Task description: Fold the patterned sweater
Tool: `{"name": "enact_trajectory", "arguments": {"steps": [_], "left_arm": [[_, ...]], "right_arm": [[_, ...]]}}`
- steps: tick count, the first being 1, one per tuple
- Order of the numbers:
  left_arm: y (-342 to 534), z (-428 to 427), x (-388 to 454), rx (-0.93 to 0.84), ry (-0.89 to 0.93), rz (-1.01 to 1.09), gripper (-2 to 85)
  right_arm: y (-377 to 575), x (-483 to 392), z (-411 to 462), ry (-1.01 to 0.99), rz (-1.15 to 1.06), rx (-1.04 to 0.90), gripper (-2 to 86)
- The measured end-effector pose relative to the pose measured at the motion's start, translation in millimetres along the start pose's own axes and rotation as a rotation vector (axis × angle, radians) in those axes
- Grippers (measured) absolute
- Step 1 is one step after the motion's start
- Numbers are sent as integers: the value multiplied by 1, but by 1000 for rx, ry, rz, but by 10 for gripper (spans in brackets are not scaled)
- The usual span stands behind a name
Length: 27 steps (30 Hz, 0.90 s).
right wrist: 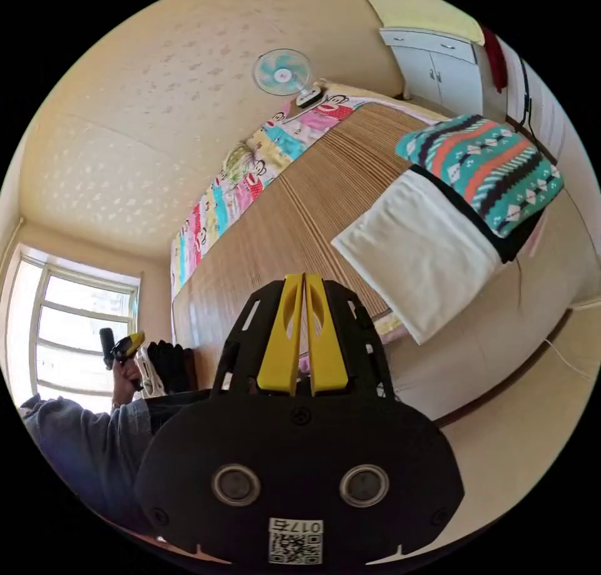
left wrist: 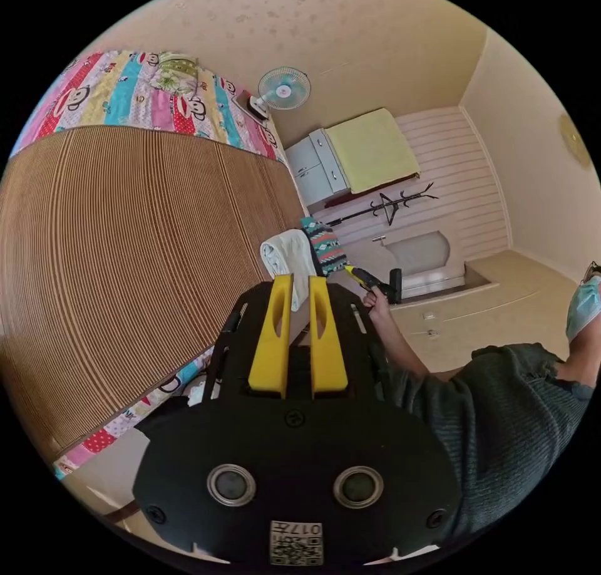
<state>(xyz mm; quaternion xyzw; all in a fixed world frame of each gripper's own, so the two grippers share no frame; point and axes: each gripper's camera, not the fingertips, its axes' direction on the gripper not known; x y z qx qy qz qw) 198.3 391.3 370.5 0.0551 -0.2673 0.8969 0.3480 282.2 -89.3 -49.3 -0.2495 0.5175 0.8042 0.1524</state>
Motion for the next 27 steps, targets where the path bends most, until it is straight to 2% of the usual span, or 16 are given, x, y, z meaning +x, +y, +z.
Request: {"name": "enact_trajectory", "arguments": {"steps": [6,12,14,17,20,22,25,27], "left_arm": [[-5,119,-4,-150,-54,1,50],[11,193,-35,-158,-24,-99,50],[18,207,-47,-181,-45,-111,50],[30,222,-72,-241,-126,-125,49],[48,227,-106,-250,-191,-143,45],[62,228,-132,-246,-236,-197,43],[85,233,-173,-240,-269,-267,43],[97,241,-202,-257,-278,-316,44]], "right_arm": [[-80,83,-55,190,142,-1,8],[-211,134,-114,306,155,65,25],[-280,154,-127,401,162,17,49],[-358,178,-147,435,215,-26,90],[-410,192,-156,521,223,-63,106],[-430,201,-147,560,223,-130,116],[-441,219,-110,496,243,-312,116],[-433,206,-114,526,219,-235,101]]}}
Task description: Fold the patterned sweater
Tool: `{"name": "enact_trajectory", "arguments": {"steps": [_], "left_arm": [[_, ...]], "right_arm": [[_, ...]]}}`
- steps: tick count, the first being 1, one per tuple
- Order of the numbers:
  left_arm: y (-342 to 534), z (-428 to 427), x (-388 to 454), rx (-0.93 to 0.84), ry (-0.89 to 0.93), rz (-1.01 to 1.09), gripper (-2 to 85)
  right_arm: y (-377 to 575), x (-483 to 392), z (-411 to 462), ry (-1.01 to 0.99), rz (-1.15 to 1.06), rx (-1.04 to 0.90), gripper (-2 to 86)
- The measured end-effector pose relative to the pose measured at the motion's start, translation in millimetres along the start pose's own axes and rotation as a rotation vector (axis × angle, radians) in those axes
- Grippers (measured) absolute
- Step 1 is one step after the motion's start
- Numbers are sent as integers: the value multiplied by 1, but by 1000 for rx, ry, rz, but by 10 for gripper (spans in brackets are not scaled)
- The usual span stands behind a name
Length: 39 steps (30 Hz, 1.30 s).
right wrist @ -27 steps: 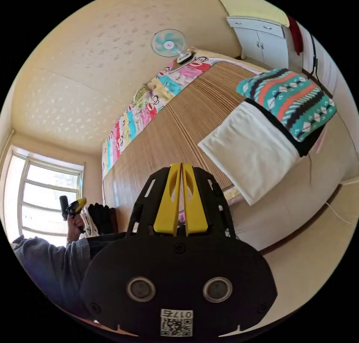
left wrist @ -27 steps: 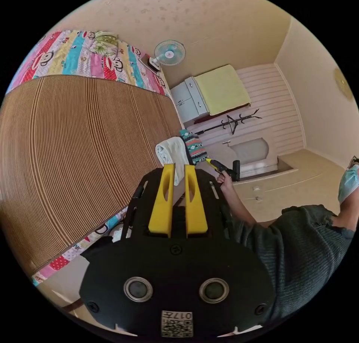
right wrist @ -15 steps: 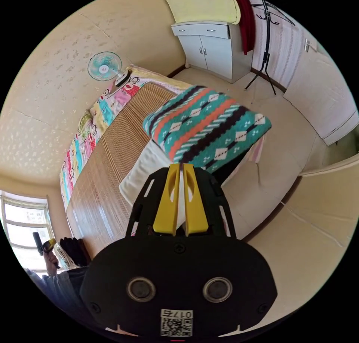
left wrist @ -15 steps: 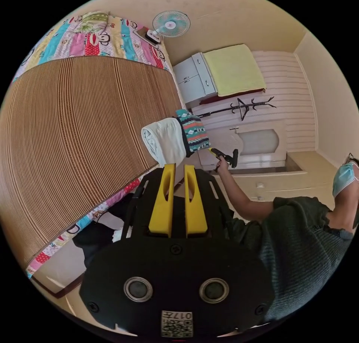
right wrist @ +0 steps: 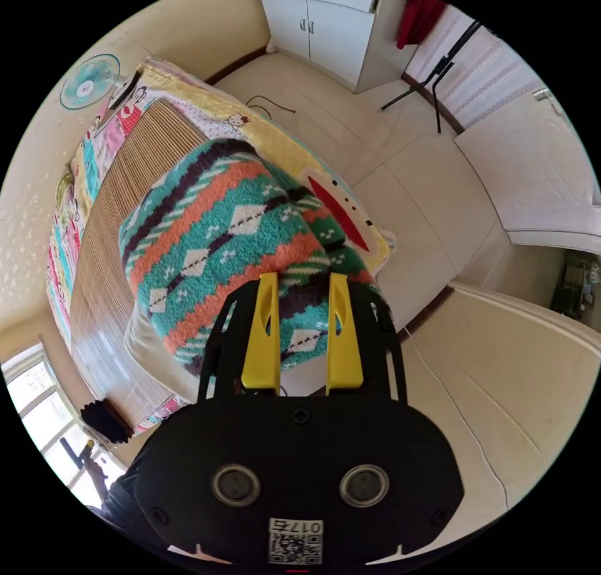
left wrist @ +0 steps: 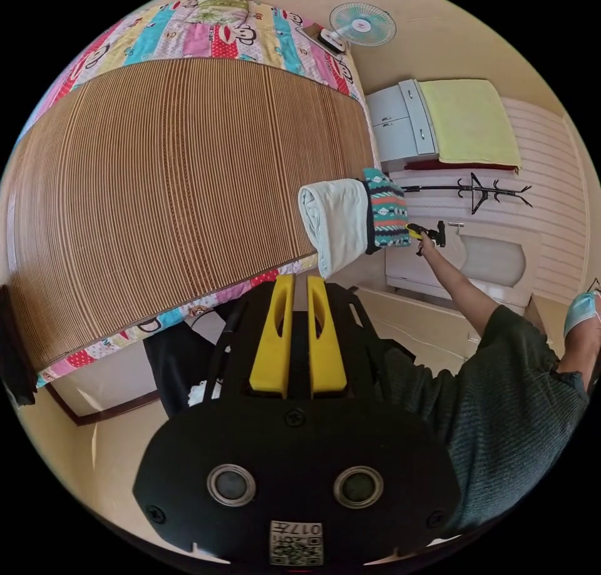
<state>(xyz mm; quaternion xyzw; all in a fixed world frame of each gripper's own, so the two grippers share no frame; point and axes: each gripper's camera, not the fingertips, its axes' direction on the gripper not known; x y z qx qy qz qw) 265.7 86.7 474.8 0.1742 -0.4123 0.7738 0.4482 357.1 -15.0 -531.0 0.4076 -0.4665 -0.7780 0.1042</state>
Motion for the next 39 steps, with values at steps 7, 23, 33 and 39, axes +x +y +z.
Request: {"name": "enact_trajectory", "arguments": {"steps": [7,23,33,39], "left_arm": [[-32,49,-31,-54,14,62,44],[-229,293,-95,-161,217,53,198],[-301,371,-240,-294,246,-165,186],[-280,410,-287,-381,908,-249,52]], "right_arm": [[146,-51,-75,-325,-236,280,38],[328,-212,-24,-645,-311,54,28],[353,-198,-51,-660,-352,69,26],[372,-178,-75,-824,-333,93,25]]}}
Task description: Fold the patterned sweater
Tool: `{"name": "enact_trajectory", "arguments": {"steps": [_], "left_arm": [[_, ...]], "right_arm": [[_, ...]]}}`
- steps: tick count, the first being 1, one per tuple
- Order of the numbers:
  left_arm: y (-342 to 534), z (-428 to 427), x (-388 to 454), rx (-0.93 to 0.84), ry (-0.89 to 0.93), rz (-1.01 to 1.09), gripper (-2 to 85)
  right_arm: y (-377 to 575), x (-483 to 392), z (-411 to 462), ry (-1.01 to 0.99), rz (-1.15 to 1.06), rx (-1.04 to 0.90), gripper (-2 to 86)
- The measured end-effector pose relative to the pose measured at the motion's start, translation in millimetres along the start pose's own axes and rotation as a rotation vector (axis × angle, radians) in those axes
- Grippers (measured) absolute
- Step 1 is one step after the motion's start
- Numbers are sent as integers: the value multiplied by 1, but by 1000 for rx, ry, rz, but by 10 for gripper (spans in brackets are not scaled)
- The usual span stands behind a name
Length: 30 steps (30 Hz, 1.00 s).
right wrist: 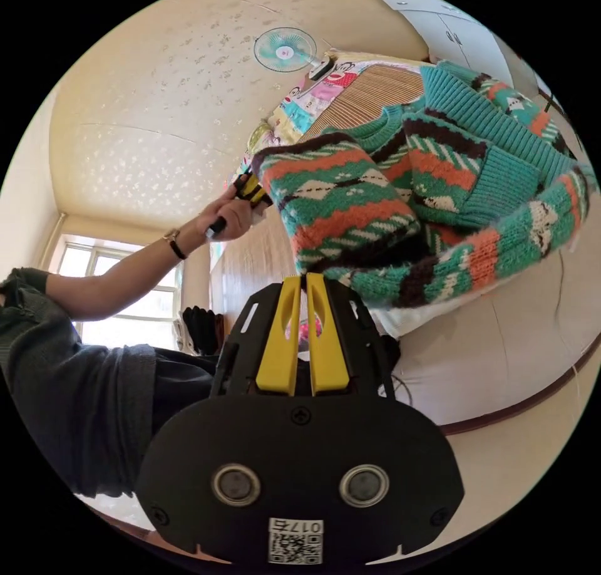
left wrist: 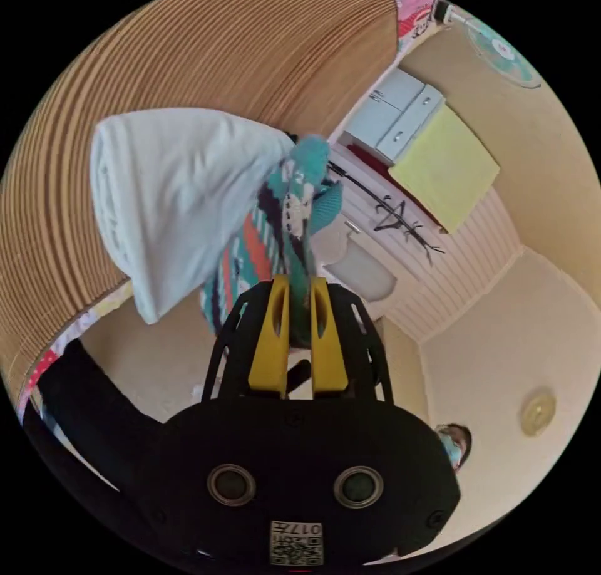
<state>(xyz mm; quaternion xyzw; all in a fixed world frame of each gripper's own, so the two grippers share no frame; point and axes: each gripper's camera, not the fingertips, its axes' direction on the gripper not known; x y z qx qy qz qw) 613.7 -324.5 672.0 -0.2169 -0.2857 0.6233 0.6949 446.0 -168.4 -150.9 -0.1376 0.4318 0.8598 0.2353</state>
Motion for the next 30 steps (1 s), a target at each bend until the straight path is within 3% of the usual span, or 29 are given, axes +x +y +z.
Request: {"name": "enact_trajectory", "arguments": {"steps": [7,12,16,18,21,25,30], "left_arm": [[63,15,148,-311,264,656,49],[205,4,307,-626,355,1254,46],[306,-41,364,-705,473,1537,45],[356,-79,381,-685,570,1664,45],[401,-119,392,-685,753,1737,44],[432,-150,400,-660,917,1771,44],[475,-153,416,-612,906,1843,45]], "right_arm": [[8,-123,-68,-493,-361,158,23],[16,-224,-42,-800,-666,56,22],[29,-251,-25,-966,-800,-16,18],[37,-243,-27,-945,-778,23,21],[48,-219,-33,-722,-713,78,45],[52,-202,-33,-398,-619,136,153],[74,-226,7,-558,-788,110,188]]}}
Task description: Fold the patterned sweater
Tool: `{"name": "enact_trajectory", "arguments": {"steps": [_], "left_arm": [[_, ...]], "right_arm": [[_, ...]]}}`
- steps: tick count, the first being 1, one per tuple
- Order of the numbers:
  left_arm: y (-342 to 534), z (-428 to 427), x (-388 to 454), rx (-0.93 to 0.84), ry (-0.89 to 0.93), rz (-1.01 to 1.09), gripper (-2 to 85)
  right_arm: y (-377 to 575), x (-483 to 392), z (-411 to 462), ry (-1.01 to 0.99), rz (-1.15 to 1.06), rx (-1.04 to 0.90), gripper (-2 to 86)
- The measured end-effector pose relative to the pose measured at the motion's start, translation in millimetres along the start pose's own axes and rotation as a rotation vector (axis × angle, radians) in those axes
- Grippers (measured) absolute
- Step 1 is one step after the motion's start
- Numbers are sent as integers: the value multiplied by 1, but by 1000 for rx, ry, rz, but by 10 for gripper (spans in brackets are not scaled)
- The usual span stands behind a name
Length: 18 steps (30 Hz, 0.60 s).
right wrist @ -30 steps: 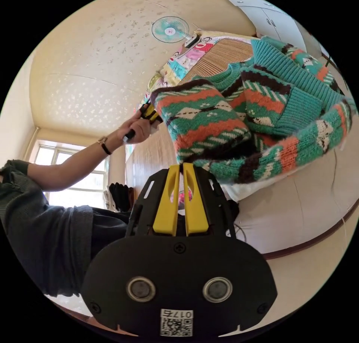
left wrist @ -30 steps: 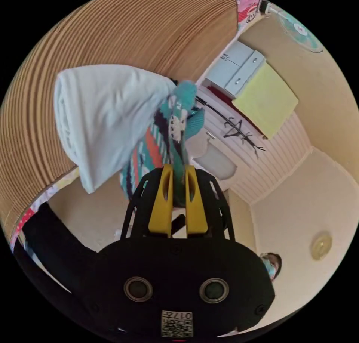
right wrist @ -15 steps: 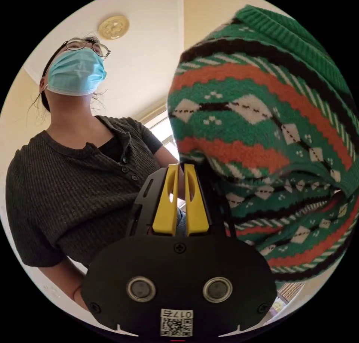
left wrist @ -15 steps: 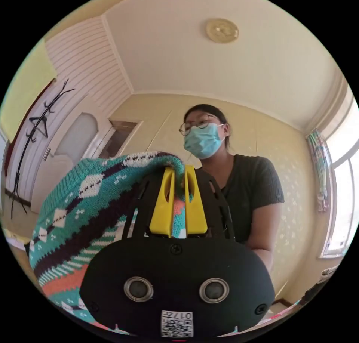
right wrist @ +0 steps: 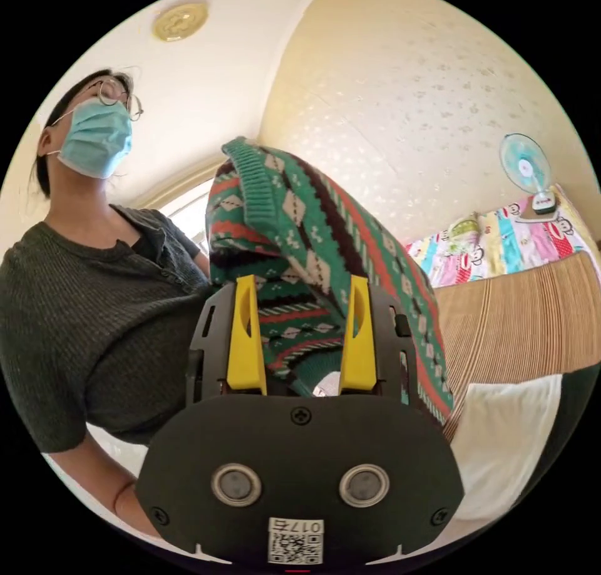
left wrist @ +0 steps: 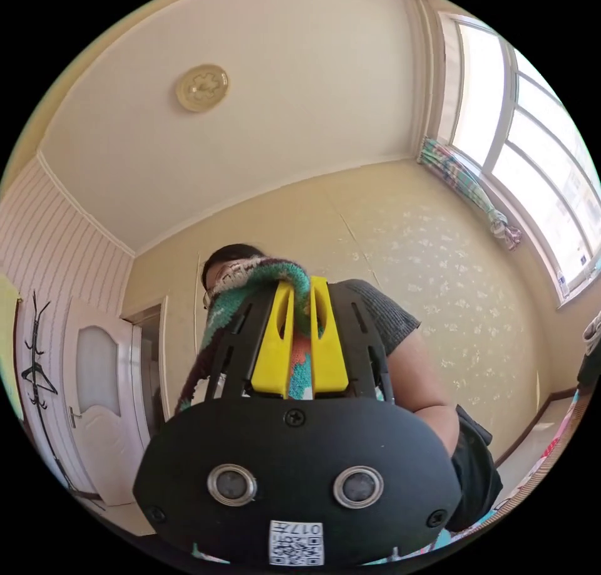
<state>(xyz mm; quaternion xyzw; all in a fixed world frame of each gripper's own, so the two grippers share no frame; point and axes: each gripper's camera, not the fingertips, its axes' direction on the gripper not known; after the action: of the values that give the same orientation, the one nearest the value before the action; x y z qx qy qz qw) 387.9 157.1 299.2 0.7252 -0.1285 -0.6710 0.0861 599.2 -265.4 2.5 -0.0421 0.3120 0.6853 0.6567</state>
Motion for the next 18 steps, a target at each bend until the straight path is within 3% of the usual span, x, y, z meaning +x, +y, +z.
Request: {"name": "enact_trajectory", "arguments": {"steps": [4,7,14,18], "left_arm": [[-15,16,-3,7,29,36,44],[-25,27,-10,21,12,52,44],[-66,52,-25,7,-78,78,45],[-98,70,-30,-101,-249,-5,46]], "right_arm": [[19,4,56,170,11,-61,174],[22,5,83,316,27,-96,115],[-7,-12,85,615,-29,60,43],[-32,-31,82,782,-37,154,34]]}}
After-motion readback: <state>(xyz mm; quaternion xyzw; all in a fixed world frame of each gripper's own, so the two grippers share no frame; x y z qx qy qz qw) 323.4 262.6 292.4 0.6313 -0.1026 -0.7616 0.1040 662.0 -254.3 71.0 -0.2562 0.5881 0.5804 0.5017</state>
